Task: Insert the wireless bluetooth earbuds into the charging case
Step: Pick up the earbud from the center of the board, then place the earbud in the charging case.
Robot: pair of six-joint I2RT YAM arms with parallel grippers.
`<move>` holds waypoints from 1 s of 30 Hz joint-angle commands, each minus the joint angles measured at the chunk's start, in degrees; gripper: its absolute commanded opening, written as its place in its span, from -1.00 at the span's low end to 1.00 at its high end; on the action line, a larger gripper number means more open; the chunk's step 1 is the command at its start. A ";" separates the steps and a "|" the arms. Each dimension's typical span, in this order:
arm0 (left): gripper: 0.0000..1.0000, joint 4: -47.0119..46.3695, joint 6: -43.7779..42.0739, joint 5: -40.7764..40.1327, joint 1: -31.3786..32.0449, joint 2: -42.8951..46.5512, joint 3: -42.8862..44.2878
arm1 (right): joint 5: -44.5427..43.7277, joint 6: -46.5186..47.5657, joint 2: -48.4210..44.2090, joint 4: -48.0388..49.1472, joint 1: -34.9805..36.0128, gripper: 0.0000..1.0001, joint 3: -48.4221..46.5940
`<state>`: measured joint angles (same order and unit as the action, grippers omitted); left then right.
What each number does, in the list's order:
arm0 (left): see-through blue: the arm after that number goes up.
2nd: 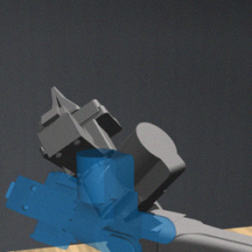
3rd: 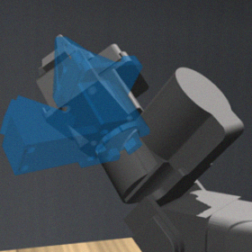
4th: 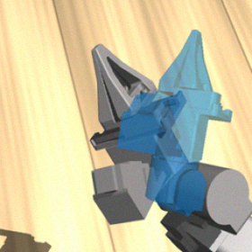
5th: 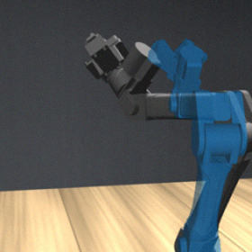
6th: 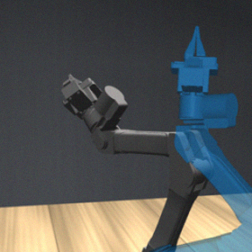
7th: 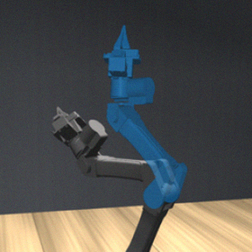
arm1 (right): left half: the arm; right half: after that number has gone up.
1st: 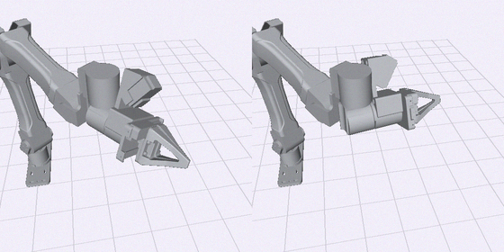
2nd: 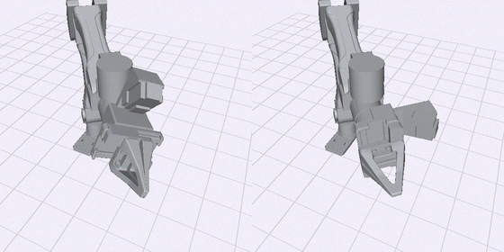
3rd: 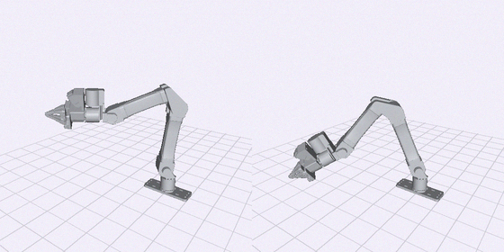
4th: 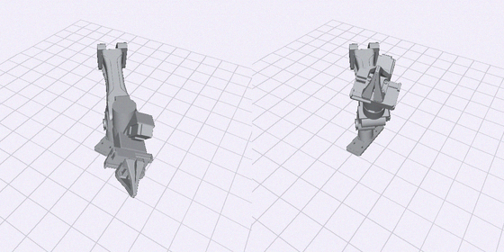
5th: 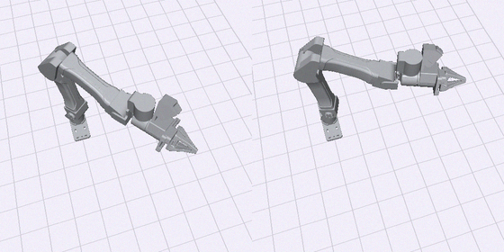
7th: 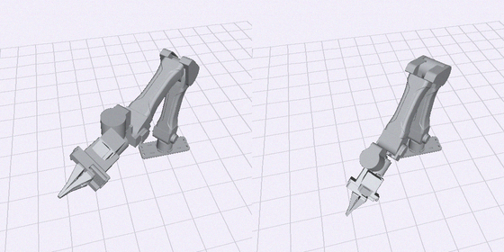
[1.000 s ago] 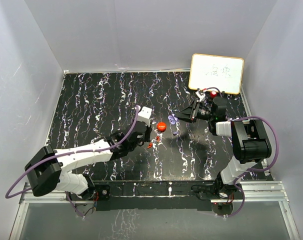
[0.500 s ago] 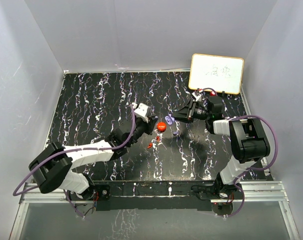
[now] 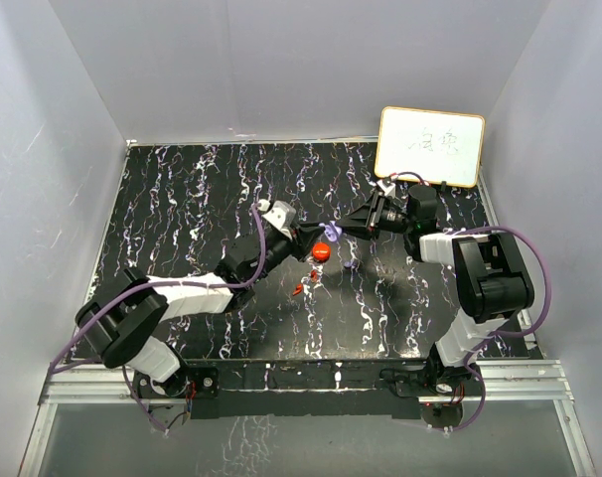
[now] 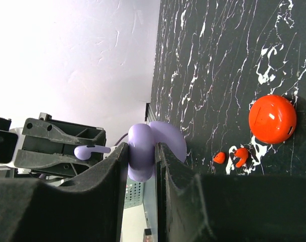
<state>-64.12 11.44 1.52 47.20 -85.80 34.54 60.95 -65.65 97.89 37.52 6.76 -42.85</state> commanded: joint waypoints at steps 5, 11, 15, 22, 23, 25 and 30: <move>-1.00 -14.94 -1.46 4.26 -0.15 -3.18 -1.99 | -0.55 -6.52 1.50 9.21 0.44 -1.00 -1.53; -1.00 -26.83 -3.10 3.78 -0.20 -7.48 -4.35 | -0.48 -14.21 4.36 19.04 0.51 -1.00 -0.08; -1.00 -33.24 -4.21 3.46 -0.11 -10.54 -4.64 | -0.65 -17.55 5.69 23.88 0.54 -1.00 0.48; -1.00 -38.19 -5.36 2.96 -0.23 -14.06 -3.35 | -1.18 -17.94 5.85 24.03 0.70 -1.00 0.56; -1.00 -38.22 -5.38 2.89 -0.25 -14.29 -3.08 | -1.18 -17.94 5.83 23.94 0.75 -1.00 0.57; -1.00 -38.27 -5.49 2.88 -0.17 -14.39 -2.64 | -1.35 -17.94 5.81 23.83 0.86 -1.00 0.74; -1.00 -38.27 -6.58 2.66 -0.21 -13.38 -2.29 | -1.43 -17.33 5.91 23.35 1.06 -1.00 1.18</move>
<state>-90.45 6.44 3.90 47.18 -100.75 30.46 59.88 -83.02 104.01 57.30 7.46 -42.17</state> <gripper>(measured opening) 0.140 0.226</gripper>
